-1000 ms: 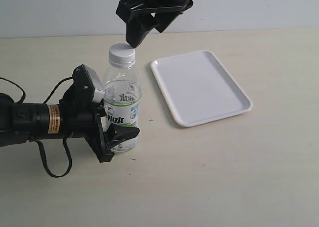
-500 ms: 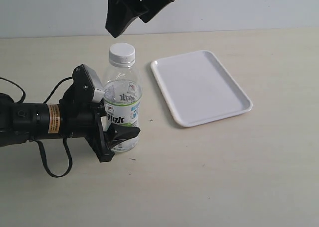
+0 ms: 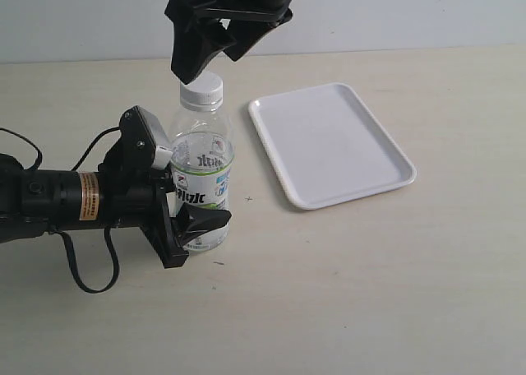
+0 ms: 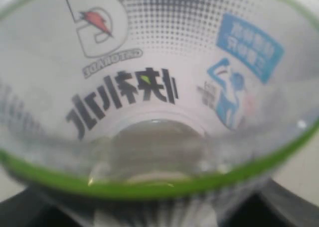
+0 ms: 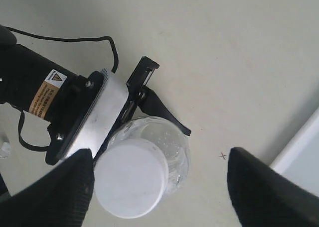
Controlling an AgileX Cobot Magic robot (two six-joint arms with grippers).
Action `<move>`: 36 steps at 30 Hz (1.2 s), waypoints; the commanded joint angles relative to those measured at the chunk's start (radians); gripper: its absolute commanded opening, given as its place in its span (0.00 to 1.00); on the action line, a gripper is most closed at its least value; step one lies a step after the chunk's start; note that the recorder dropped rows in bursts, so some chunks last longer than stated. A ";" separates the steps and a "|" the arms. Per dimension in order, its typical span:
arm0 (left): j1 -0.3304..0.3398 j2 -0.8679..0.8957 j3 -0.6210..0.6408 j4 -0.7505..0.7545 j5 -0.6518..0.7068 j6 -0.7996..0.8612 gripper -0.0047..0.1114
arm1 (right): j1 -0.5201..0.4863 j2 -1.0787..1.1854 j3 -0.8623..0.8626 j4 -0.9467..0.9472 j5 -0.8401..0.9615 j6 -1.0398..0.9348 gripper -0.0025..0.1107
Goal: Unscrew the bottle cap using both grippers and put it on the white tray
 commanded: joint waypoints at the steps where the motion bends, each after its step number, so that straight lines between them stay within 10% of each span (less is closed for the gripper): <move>1: -0.001 -0.016 -0.010 -0.008 -0.045 -0.004 0.04 | 0.001 0.008 -0.007 0.012 -0.004 -0.014 0.65; 26: -0.001 -0.016 -0.010 -0.012 -0.045 -0.004 0.04 | 0.059 0.022 -0.007 -0.078 -0.004 -0.032 0.66; 36: -0.001 -0.016 -0.010 -0.012 -0.045 -0.004 0.04 | 0.059 0.022 -0.007 -0.078 -0.004 -0.033 0.43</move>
